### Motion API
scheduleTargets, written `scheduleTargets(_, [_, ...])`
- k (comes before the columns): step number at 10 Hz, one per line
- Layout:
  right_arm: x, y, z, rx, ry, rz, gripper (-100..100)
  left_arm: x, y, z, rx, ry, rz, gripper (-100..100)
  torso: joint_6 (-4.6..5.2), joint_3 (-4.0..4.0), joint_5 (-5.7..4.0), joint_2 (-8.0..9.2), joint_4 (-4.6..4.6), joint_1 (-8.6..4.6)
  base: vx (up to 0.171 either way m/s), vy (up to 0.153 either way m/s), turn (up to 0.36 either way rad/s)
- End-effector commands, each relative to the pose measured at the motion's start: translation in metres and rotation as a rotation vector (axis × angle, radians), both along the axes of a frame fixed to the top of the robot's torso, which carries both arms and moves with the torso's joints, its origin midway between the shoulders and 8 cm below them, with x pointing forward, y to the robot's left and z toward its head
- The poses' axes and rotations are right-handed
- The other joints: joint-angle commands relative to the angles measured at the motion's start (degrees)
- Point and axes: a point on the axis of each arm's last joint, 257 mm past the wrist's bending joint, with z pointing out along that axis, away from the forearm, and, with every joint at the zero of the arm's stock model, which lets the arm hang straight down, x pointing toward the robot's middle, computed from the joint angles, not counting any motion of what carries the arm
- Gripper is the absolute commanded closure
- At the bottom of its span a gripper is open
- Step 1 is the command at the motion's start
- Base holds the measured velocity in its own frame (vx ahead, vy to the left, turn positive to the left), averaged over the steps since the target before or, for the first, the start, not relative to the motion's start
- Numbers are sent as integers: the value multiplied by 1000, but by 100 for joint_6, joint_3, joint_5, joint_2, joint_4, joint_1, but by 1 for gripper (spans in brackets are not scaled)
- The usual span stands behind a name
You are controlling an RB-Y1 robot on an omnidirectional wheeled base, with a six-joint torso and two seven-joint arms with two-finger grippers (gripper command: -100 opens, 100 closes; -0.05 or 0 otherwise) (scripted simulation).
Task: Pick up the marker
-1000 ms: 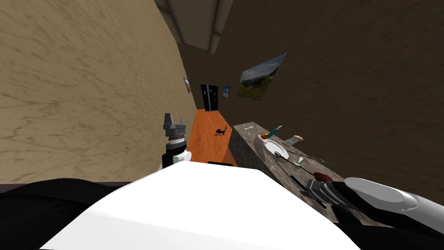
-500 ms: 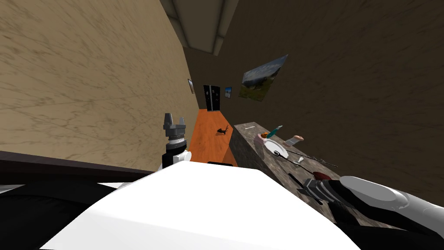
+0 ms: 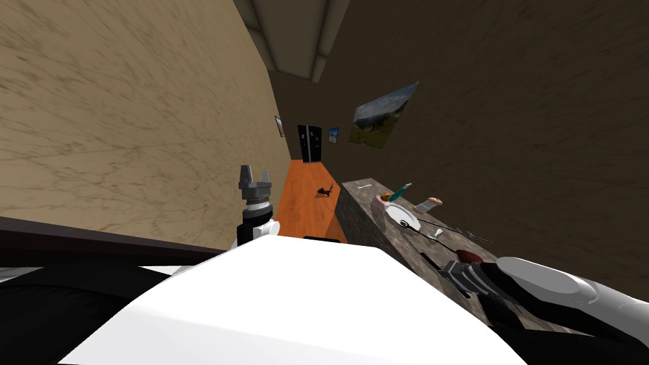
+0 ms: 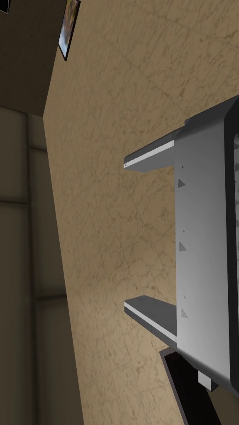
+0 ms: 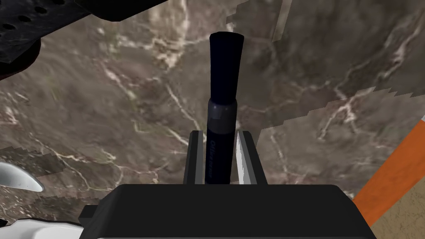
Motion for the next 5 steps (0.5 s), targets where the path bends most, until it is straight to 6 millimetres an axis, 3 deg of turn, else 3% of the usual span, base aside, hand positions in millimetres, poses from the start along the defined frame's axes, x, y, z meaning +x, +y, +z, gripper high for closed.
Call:
scheduleTargets(1, [0, 0, 0, 0, 0, 0, 0, 0, 0, 0, 0, 0, 0, 0, 0, 0, 0, 0, 0, 0, 0, 0, 0])
scheduleTargets(2, [-5, -1, 3, 5, 2, 10, 100, 0, 0, 0, 0, 0, 0, 0, 0, 0, 0, 0, 0, 0, 94, 23, -240])
scheduleTargets(5, [-7, -3, 5, 5, 5, 44, 100, 0, 0, 0, 0, 0, 0, 0, 0, -23, 4, -41, -8, 9, 104, 19, -97])
